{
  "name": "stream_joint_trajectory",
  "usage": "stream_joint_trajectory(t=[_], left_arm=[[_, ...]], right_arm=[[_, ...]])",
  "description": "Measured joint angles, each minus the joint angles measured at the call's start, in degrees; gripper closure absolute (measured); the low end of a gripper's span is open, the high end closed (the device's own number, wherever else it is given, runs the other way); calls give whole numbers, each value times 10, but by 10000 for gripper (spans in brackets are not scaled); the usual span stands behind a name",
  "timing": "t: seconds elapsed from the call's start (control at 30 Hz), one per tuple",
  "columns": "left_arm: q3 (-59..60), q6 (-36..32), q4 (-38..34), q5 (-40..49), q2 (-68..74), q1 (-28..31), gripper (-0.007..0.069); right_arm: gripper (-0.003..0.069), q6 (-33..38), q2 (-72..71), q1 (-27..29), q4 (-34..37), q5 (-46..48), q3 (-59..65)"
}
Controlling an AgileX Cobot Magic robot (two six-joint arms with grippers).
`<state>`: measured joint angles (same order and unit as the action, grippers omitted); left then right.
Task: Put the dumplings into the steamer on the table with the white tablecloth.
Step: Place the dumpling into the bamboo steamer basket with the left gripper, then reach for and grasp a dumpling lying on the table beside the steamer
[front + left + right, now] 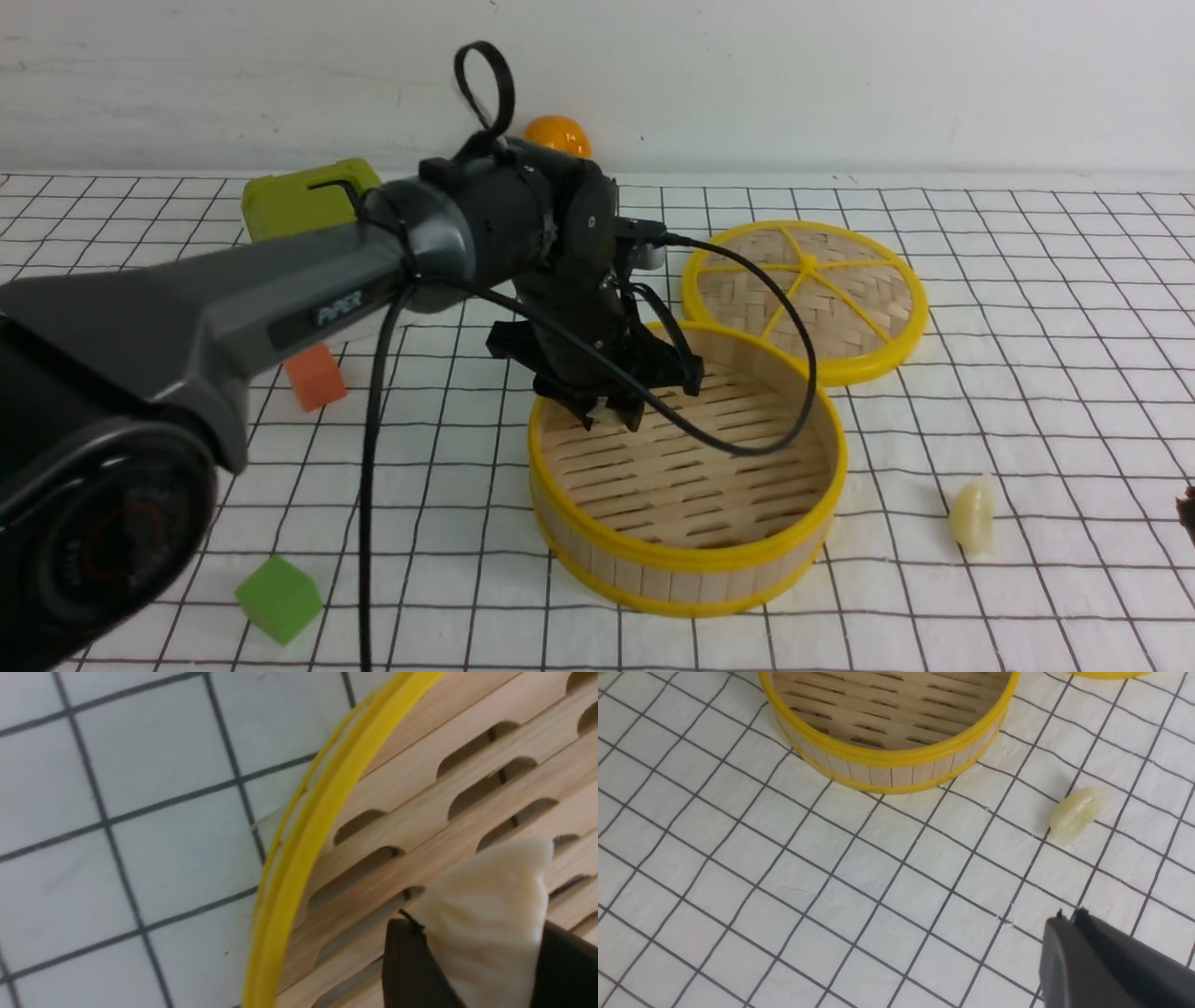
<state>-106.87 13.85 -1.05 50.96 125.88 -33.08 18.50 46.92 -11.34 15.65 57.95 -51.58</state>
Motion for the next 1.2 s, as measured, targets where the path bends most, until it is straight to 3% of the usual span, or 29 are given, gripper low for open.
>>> stream_joint_trajectory(t=[0.13,0.37,0.53,0.77,0.9,1.03,1.2], left_arm=[[-16,2,-3,-1,19,-13,336],[-33,4,-5,28,24,-17,232],[-80,-5,-3,102,2,-17,206],[-95,-34,32,192,-171,-17,207],[-30,-34,46,199,-266,-17,221],[132,-15,48,191,-385,-17,249],[286,-11,45,170,-484,-17,261]], right_arm=[[639,0,0,0,-1,1,0],[628,-15,0,0,-14,1,0],[619,-86,0,0,-66,1,0],[585,-249,54,0,-213,-4,0],[536,-268,107,0,-221,-12,0],[429,-270,199,10,-206,-62,0],[375,-261,275,50,-163,-112,0]])
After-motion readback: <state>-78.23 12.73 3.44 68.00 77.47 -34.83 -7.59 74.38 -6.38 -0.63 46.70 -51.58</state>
